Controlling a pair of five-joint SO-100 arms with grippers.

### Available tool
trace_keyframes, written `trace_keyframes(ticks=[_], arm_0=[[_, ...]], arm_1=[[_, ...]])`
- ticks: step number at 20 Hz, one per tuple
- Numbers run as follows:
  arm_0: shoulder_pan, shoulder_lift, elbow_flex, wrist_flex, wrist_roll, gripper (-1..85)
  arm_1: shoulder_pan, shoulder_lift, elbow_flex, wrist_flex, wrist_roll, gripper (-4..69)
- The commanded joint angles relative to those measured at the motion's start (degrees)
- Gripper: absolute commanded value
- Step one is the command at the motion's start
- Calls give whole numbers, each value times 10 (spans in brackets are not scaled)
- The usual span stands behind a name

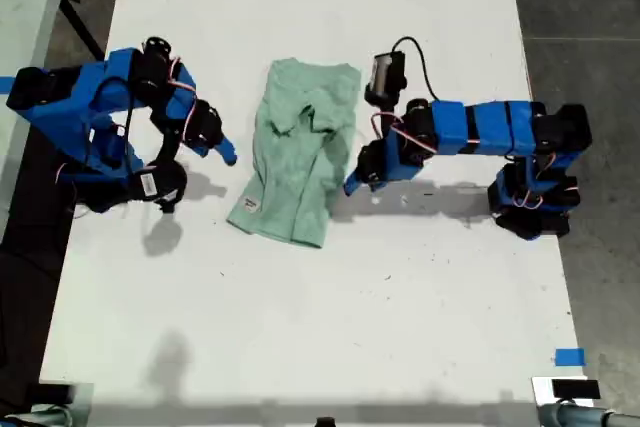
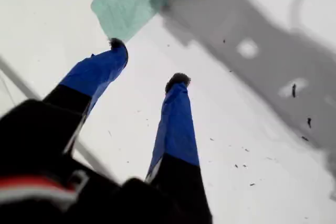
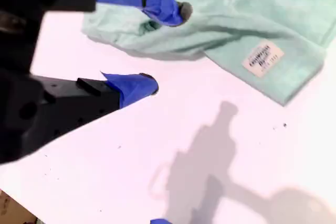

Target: Fold t-shirt

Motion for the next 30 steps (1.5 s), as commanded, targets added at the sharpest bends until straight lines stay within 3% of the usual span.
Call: trace_keyframes(ticks=[1, 5, 8, 11, 19, 30], arm_0=[[89, 37, 27, 4, -62, 224], [143, 40, 41, -19, -100, 223], [153, 54, 57, -47, -76, 258], [146, 82, 97, -93, -47, 259], [59, 105, 296, -280, 43, 258], [65, -11, 303, -374, 50, 262]], arm_1=[[-55, 31, -9, -11, 55, 197], [-99, 9, -25, -26, 125, 238], [-111, -34, -70, -33, 153, 301], [-110, -84, -134, -25, 162, 314], [-71, -199, -204, -47, 140, 314], [-40, -312, -267, -84, 99, 312]])
